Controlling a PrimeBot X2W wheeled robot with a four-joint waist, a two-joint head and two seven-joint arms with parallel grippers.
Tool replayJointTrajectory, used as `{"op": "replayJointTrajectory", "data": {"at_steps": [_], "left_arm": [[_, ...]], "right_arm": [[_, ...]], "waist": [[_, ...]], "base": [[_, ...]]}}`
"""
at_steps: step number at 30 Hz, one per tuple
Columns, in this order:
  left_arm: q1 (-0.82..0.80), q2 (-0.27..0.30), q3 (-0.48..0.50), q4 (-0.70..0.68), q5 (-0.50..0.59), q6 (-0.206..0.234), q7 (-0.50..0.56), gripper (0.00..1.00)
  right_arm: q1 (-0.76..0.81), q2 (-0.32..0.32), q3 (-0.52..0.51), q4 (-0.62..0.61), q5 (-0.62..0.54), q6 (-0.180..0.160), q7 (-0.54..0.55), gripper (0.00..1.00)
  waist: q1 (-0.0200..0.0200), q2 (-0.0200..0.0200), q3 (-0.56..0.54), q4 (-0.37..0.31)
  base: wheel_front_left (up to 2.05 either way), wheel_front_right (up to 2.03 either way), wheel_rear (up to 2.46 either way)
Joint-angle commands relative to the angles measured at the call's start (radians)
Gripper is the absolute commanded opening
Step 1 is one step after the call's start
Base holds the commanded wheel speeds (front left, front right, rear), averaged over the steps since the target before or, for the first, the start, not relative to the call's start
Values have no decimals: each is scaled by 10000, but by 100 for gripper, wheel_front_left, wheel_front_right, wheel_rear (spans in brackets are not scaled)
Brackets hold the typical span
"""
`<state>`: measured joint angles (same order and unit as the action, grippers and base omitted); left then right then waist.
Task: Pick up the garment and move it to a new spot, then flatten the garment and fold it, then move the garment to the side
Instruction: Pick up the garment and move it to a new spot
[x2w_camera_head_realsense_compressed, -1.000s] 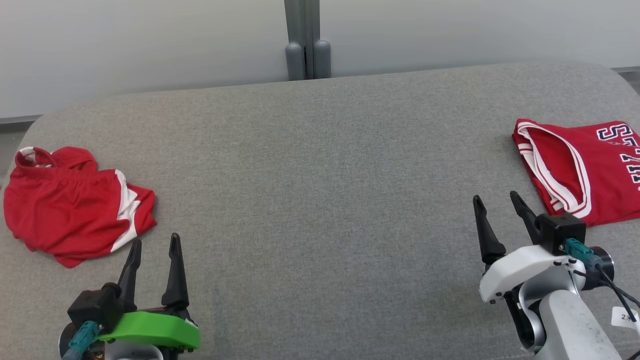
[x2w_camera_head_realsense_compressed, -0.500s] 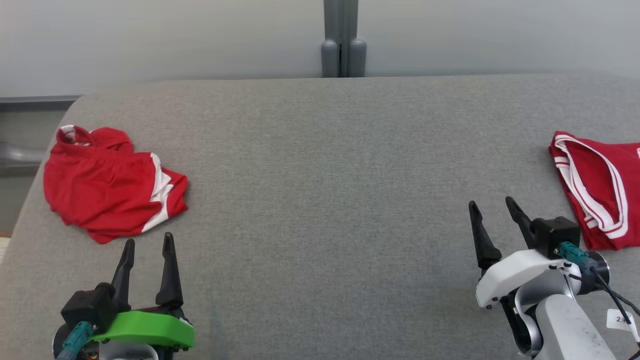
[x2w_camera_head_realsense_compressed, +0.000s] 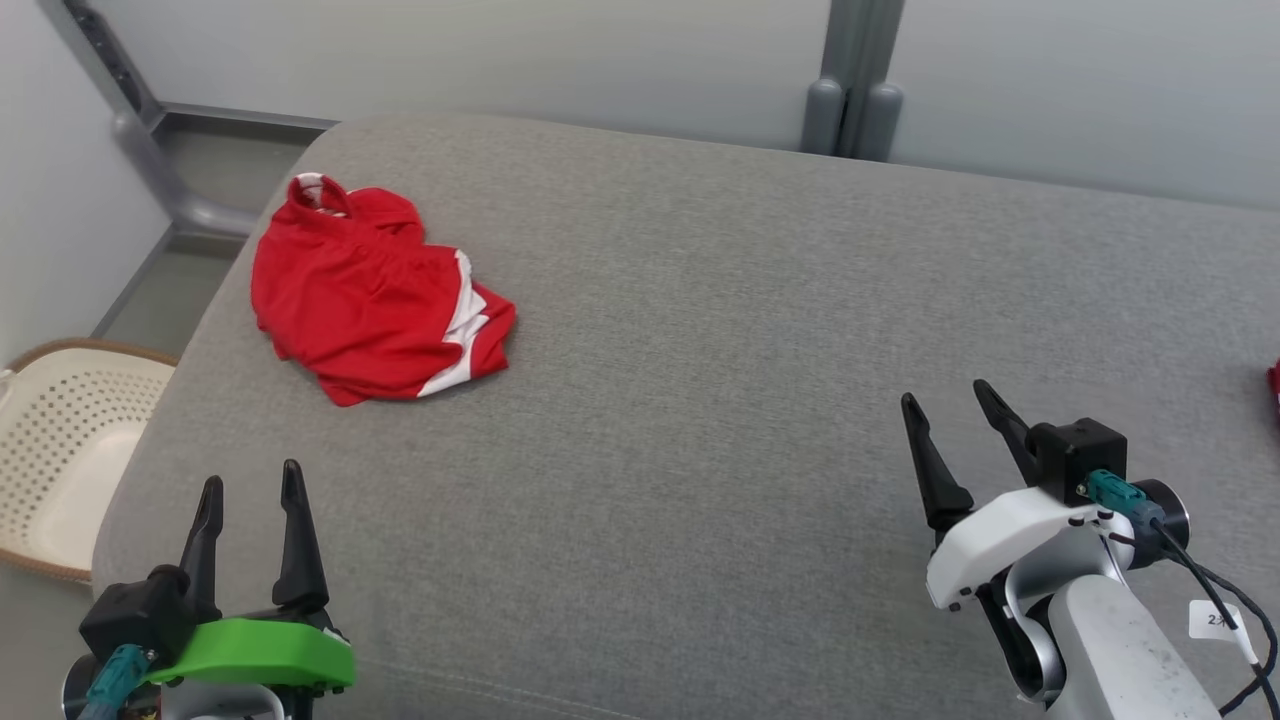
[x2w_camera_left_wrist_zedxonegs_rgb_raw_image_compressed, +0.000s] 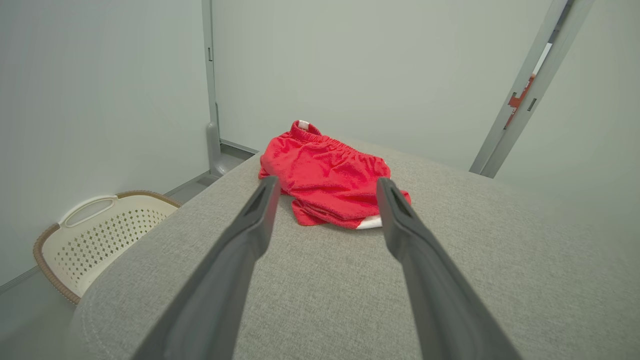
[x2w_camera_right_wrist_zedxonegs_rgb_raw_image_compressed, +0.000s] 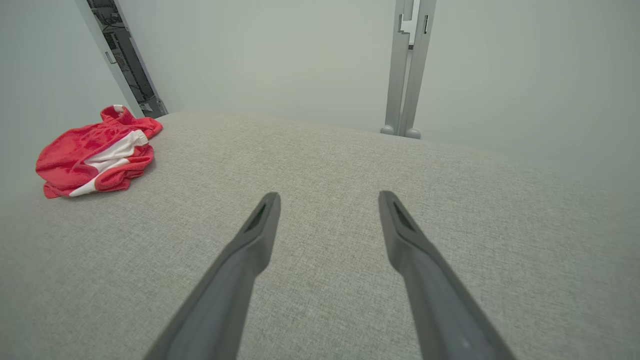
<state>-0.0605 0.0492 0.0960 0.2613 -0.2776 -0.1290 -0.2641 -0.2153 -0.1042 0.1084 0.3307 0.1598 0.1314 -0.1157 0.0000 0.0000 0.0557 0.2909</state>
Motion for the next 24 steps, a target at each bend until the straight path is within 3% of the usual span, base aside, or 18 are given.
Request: {"op": "replayJointTrajectory", "data": {"at_steps": [1,11,24], "left_arm": [[-48,27,49,-19,80,-15,-1,100],[89,27,137,-9,17,50,-1,100],[-9,27,240,97,-50,246,-1,100]], "right_arm": [[-80,-11,15,-24,65,-13,33,100],[-61,11,104,20,114,-13,60,100],[-28,-86,178,-62,198,-13,95,100]], "waist": [[0,0,81,707],[0,0,116,1477],[0,0,237,1362]], "base": [[0,0,0],[0,0,0],[0,0,0]]}}
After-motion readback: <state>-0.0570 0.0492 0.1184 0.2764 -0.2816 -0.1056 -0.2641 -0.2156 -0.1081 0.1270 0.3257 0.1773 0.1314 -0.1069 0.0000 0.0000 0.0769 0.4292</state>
